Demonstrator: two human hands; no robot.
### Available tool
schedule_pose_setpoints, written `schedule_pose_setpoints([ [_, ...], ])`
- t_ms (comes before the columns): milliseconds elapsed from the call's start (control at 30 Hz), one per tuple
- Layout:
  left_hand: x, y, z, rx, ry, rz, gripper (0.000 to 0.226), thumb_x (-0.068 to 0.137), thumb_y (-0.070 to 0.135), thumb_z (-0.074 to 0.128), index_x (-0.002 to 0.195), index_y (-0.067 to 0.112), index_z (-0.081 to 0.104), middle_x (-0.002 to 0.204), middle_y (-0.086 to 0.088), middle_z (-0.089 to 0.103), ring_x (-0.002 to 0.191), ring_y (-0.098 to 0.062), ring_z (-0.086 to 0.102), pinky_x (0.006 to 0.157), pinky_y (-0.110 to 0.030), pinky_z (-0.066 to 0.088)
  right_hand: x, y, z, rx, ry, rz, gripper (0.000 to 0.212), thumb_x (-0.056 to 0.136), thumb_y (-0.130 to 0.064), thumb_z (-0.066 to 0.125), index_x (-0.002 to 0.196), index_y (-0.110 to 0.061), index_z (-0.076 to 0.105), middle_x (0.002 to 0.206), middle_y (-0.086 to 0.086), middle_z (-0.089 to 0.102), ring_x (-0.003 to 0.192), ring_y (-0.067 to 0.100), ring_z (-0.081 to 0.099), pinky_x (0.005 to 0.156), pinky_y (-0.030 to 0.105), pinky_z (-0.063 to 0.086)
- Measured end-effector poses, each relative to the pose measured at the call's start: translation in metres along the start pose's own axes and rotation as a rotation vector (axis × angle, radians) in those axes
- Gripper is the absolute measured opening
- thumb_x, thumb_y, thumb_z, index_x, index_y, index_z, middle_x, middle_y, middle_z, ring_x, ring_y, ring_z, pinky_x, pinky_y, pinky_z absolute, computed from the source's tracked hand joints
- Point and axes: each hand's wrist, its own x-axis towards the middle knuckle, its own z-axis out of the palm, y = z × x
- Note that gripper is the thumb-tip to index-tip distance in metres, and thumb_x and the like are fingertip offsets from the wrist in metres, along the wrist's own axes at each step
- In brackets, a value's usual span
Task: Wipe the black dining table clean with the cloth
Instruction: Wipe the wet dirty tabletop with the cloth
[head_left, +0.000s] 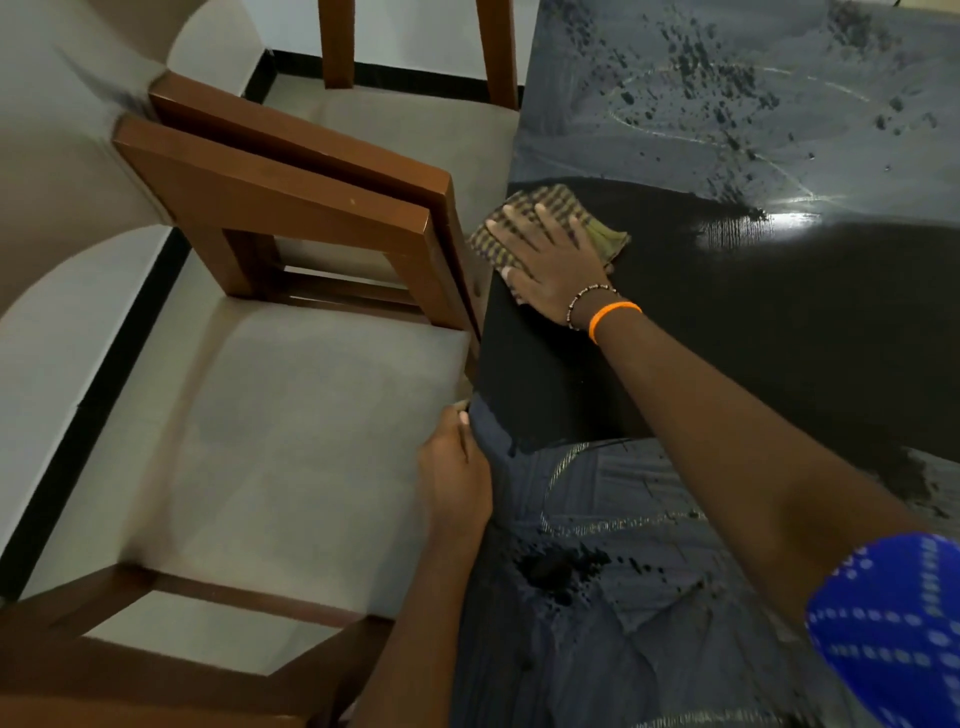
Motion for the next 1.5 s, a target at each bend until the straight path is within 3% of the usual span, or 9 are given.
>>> schedule_pose_setpoints([
  [233,0.009,-0.002,-0.012,-0.222,0.044,-0.277,0.031,0.098,0.008,0.036,0.099,-0.006,0.063,0.101,-0.023,0.066,0.095,-0.032,0.060,0.085,-0.037,0.047,-0.110,-0.071,0.010,0.001,-0.035,-0.135,0.055,0.095,-0.039,0.031,0.148,-0.034,0.018,0.159,-0.003,0.015,0.146,0.027,0.012,0.115,0.052,0.004],
  [333,-0.015,-0.010,-0.029,-0.159,0.022,-0.312,0.020,0.092,0.002,0.040,0.080,0.000,0.056,0.084,-0.021,0.062,0.083,-0.033,0.056,0.074,-0.037,0.043,-0.185,-0.110,0.021,0.081,-0.008,-0.187,0.055,0.090,-0.039,0.033,0.144,-0.032,0.031,0.154,-0.002,0.030,0.142,0.029,0.026,0.114,0.053,0.014],
  [467,-0.047,-0.010,-0.034,-0.067,-0.061,-0.348,0.033,0.094,0.010,0.036,0.118,0.005,0.057,0.121,-0.018,0.060,0.112,-0.034,0.054,0.098,-0.041,0.042,-0.208,-0.120,0.024,0.096,-0.022,-0.161,0.055,0.091,-0.038,0.036,0.145,-0.033,0.030,0.156,-0.004,0.025,0.144,0.027,0.022,0.116,0.049,0.010],
  [533,-0.053,-0.011,-0.032,0.005,-0.085,-0.327,0.032,0.097,0.015,0.033,0.117,0.004,0.056,0.122,-0.021,0.059,0.111,-0.035,0.054,0.093,-0.037,0.040,-0.207,-0.116,0.023,0.123,-0.034,-0.142,0.055,0.092,-0.039,0.038,0.146,-0.033,0.027,0.157,-0.004,0.021,0.145,0.026,0.018,0.116,0.048,0.007],
  [633,-0.058,-0.014,-0.033,0.088,-0.072,-0.303,0.037,0.100,0.027,0.028,0.096,0.004,0.055,0.110,-0.024,0.060,0.099,-0.034,0.055,0.080,-0.034,0.037,-0.219,-0.086,0.022,0.112,-0.039,0.010,0.058,0.092,-0.041,0.036,0.147,-0.034,0.021,0.158,-0.006,0.015,0.147,0.026,0.011,0.116,0.049,0.006],
  [833,-0.056,-0.009,-0.030,0.184,-0.053,-0.374,0.049,0.099,0.036,0.026,0.109,-0.002,0.055,0.119,-0.027,0.056,0.107,-0.040,0.053,0.089,-0.041,0.040,-0.269,0.040,0.018,0.051,0.033,0.475,0.067,0.084,-0.050,0.014,0.148,-0.029,0.020,0.158,0.000,0.016,0.145,0.031,0.015,0.114,0.054,0.012],
  [1000,-0.059,-0.005,-0.030,0.244,-0.021,-0.321,0.054,0.100,0.033,0.023,0.102,-0.006,0.061,0.111,-0.031,0.060,0.101,-0.044,0.056,0.084,-0.043,0.043,-0.266,0.027,0.022,0.105,0.105,0.708,0.060,0.091,-0.038,0.036,0.148,-0.026,0.020,0.159,0.003,0.014,0.146,0.033,0.012,0.113,0.058,0.008],
  [1267,-0.058,-0.010,-0.031,0.223,-0.019,-0.269,0.051,0.100,0.030,0.026,0.093,-0.003,0.063,0.103,-0.027,0.064,0.090,-0.040,0.058,0.074,-0.039,0.042,-0.215,-0.145,0.034,0.145,0.016,0.133,0.059,0.091,-0.038,0.032,0.148,-0.032,0.020,0.159,-0.001,0.015,0.146,0.029,0.009,0.114,0.052,0.003],
  [1500,-0.058,-0.014,-0.032,0.233,-0.040,-0.314,0.052,0.100,0.033,0.023,0.102,-0.001,0.062,0.111,-0.026,0.061,0.099,-0.041,0.056,0.084,-0.042,0.043,-0.243,-0.070,0.030,0.082,0.038,0.184,0.058,0.091,-0.043,0.025,0.148,-0.033,0.019,0.158,-0.004,0.017,0.146,0.027,0.014,0.115,0.048,0.010],
])
